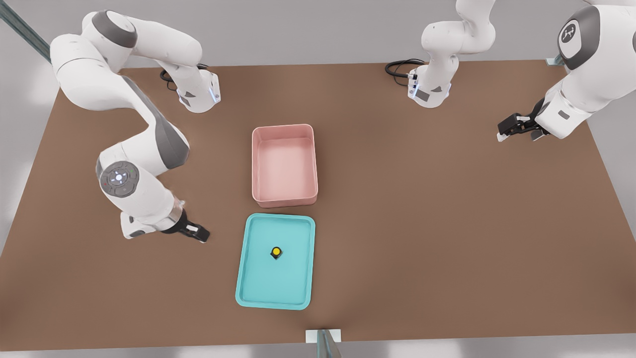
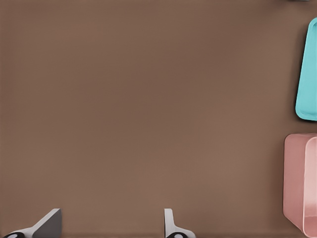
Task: The left arm remains still, and the right arm places the button from the box into the tray
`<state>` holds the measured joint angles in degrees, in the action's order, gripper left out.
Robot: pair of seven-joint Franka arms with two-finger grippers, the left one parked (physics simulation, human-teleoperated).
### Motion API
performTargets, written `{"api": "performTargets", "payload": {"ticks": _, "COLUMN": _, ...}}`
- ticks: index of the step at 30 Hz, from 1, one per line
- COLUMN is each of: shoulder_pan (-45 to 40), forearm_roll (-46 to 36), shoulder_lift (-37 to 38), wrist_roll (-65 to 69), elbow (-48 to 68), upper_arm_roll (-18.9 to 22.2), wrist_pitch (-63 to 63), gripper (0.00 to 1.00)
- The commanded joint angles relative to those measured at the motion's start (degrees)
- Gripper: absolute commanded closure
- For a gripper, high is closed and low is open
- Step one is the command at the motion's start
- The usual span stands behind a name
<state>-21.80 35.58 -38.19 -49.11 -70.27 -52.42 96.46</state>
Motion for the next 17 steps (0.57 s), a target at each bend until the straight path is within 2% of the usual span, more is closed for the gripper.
{"api": "performTargets", "payload": {"ticks": 1, "shoulder_pan": 16.8, "forearm_roll": -15.5, "shoulder_lift": 10.4, "wrist_roll": 64.1, "elbow": 5.7, "upper_arm_roll": 28.6, "wrist_pitch": -24.7, "gripper": 0.0}}
{"api": "performTargets", "payload": {"ticks": 2, "shoulder_pan": 29.8, "forearm_roll": -29.9, "shoulder_lift": 20.6, "wrist_roll": 56.0, "elbow": 2.2, "upper_arm_roll": 48.8, "wrist_pitch": -24.6, "gripper": 0.0}}
{"api": "performTargets", "payload": {"ticks": 3, "shoulder_pan": 30.3, "forearm_roll": -31.5, "shoulder_lift": 27.5, "wrist_roll": 50.3, "elbow": -2.5, "upper_arm_roll": 49.7, "wrist_pitch": -24.9, "gripper": 0.0}}
{"api": "performTargets", "payload": {"ticks": 5, "shoulder_pan": 31.3, "forearm_roll": -31.7, "shoulder_lift": 34.0, "wrist_roll": 50.3, "elbow": -12.2, "upper_arm_roll": 52.5, "wrist_pitch": -22.7, "gripper": 0.0}}
{"api": "performTargets", "payload": {"ticks": 17, "shoulder_pan": 30.3, "forearm_roll": -31.6, "shoulder_lift": 33.4, "wrist_roll": 50.3, "elbow": -12.4, "upper_arm_roll": 52.5, "wrist_pitch": -22.5, "gripper": 0.0}}
